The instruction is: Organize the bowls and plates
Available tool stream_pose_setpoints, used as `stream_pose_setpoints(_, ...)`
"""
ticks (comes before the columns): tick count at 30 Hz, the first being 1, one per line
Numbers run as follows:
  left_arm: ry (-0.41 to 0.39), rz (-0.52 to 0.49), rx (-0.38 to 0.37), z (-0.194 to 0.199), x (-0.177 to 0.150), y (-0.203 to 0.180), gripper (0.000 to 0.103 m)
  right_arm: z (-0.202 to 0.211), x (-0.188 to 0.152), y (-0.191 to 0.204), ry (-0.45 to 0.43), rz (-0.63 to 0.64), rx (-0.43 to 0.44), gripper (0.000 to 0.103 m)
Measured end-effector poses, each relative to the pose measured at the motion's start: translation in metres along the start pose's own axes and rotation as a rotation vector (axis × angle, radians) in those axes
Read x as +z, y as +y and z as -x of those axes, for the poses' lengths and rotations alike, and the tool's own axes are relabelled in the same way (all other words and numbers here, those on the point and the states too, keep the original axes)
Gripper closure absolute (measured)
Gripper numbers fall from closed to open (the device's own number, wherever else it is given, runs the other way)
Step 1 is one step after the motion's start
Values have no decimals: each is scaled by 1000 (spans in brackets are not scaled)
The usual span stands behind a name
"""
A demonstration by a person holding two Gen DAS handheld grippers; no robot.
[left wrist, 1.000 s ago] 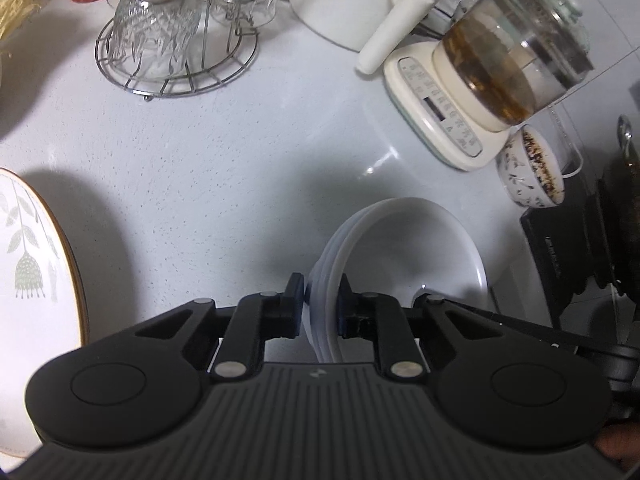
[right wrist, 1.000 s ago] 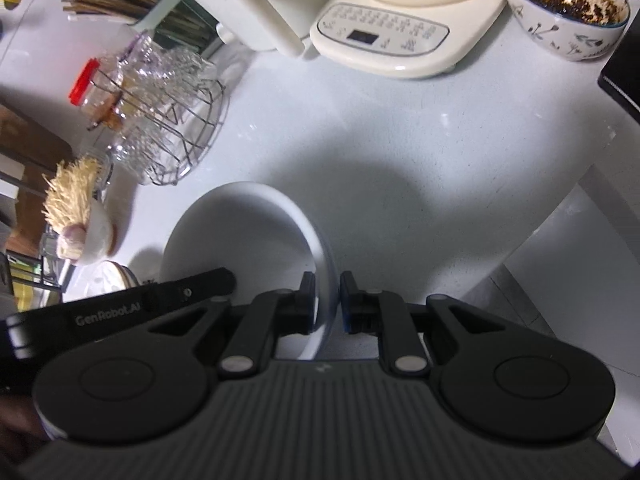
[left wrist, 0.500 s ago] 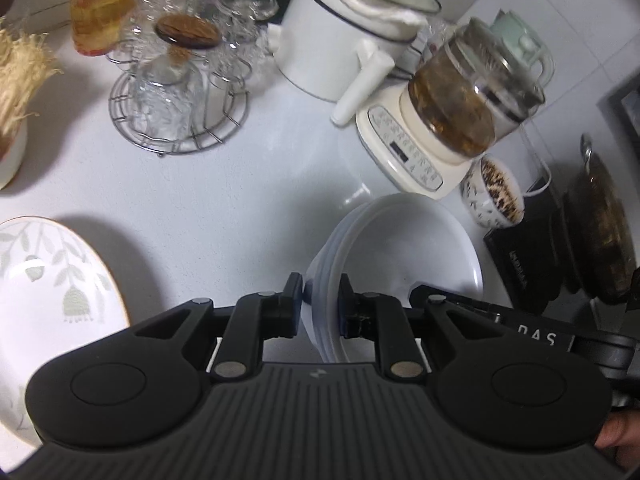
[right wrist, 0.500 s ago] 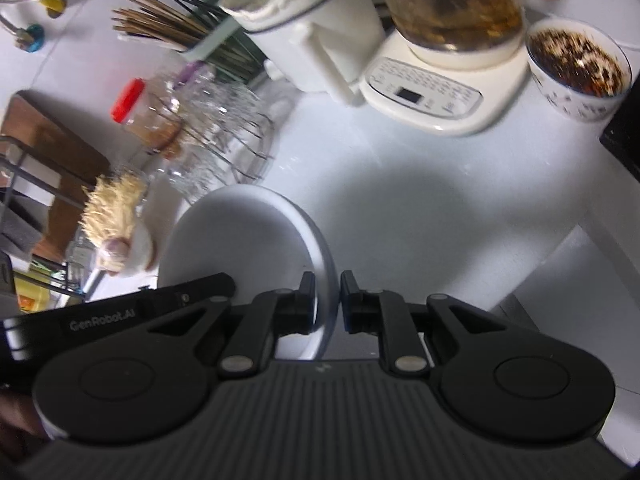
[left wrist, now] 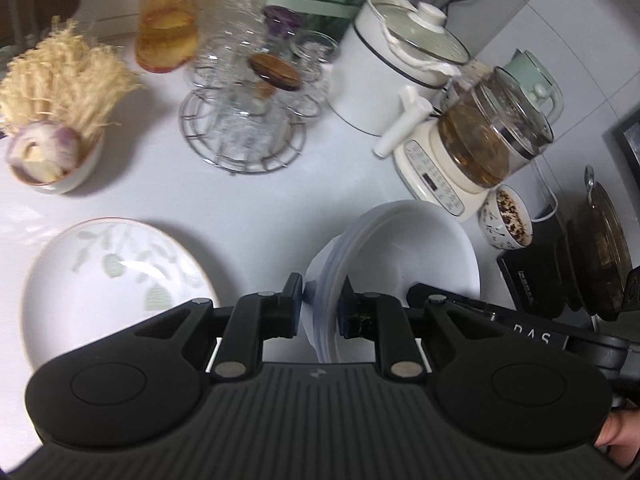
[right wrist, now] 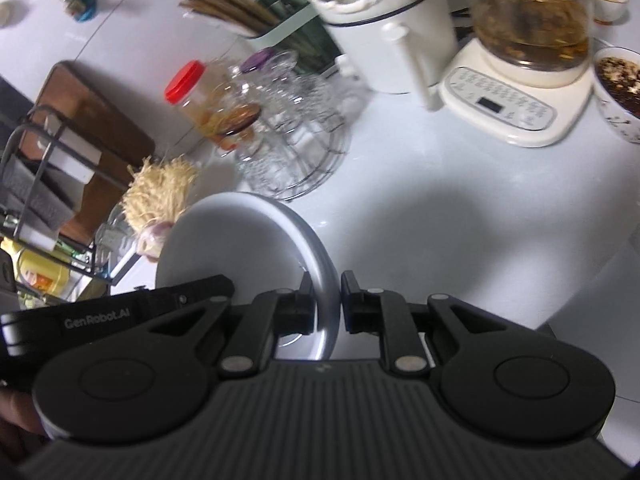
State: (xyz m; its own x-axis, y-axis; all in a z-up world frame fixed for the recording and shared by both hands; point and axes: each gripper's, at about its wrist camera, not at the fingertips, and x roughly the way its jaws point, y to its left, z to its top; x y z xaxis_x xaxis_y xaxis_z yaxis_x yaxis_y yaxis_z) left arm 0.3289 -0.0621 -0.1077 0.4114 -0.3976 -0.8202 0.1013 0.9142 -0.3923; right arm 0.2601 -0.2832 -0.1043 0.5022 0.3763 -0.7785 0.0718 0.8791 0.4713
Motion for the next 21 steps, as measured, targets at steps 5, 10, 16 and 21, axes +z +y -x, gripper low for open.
stream_pose_setpoints(5, -21, 31, 16, 18, -3, 29, 83, -10, -2, 28, 7, 38, 19, 86)
stream_pose_setpoints(10, -33, 60, 49, 33, -7, 65, 83, -29, -4, 56, 41, 50, 46, 86)
stream_pose_setpoints(16, -20, 118, 54, 34, -11, 113, 83, -56, -17, 89, 71, 99, 42, 86)
stream_pose_setpoints(21, 35, 138, 38, 23, -13, 136, 83, -74, -27, 95, 94, 71, 8, 86)
